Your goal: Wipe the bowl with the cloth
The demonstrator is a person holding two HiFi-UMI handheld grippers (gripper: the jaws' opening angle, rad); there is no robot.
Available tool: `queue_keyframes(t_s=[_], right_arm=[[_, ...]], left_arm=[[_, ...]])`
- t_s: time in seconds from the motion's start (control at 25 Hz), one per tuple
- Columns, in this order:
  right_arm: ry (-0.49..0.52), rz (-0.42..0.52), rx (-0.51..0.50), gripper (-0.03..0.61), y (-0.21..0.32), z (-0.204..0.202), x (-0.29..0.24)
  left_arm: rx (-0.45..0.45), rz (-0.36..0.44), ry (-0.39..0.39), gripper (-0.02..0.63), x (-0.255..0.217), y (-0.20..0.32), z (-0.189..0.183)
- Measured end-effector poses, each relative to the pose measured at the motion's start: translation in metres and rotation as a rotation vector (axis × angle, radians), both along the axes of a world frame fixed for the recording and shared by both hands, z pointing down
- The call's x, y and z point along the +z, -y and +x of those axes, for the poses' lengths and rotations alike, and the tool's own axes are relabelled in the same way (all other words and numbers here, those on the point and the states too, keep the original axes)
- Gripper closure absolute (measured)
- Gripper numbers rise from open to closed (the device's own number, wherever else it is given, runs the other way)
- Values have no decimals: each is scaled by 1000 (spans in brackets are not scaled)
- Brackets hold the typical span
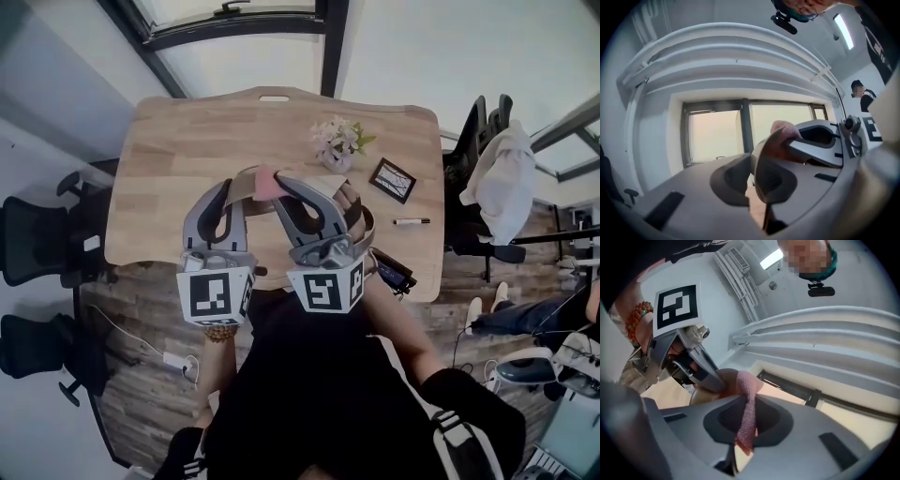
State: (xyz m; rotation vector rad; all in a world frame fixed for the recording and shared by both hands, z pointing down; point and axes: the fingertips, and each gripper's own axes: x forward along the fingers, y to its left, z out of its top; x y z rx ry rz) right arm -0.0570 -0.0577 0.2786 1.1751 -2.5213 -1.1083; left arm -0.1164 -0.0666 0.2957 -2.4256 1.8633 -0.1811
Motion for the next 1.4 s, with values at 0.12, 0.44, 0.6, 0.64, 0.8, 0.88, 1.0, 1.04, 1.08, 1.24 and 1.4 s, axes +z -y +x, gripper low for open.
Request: queue_keyframes(t_s=[0.12,0.44,0.6,0.64,0.8,0.88,1.0,1.04,1.08,1.24,1.4], right_arm=[[87,-27,-16,557,2,-2,-11],[280,-215,-72,555,7,-3,3],[-48,-17,-71,557,4,-20,21],[-86,-3,-79,557,4,-24,24],[-101,38,-84,557,5,-30,17],[-81,83,-67,558,2,-32,10],[15,90,-52,551,-2,-32,1],[68,58,-62,551,-1,-32,-1],[121,12,-77,552,1,-31,-1],[166,-171,-126,555,16,-26,22],[-149,-58,-151,557,10,-34,55]], left_arm=[[19,51,-220,583,-13,-3,-7],[46,-18,-856,552,20,-1,-28],[11,-91,-445,551,38,5,-27],[-6,-102,-306,551,39,7,-27],[-27,-101,-134,597,33,8,-27],[3,-106,-387,588,29,6,-31],[36,-77,-759,571,30,5,-37],[46,-61,-854,568,30,4,-41],[53,-53,-936,568,33,4,-44],[13,-99,-883,556,55,8,-43],[13,-232,-306,517,78,15,-30]])
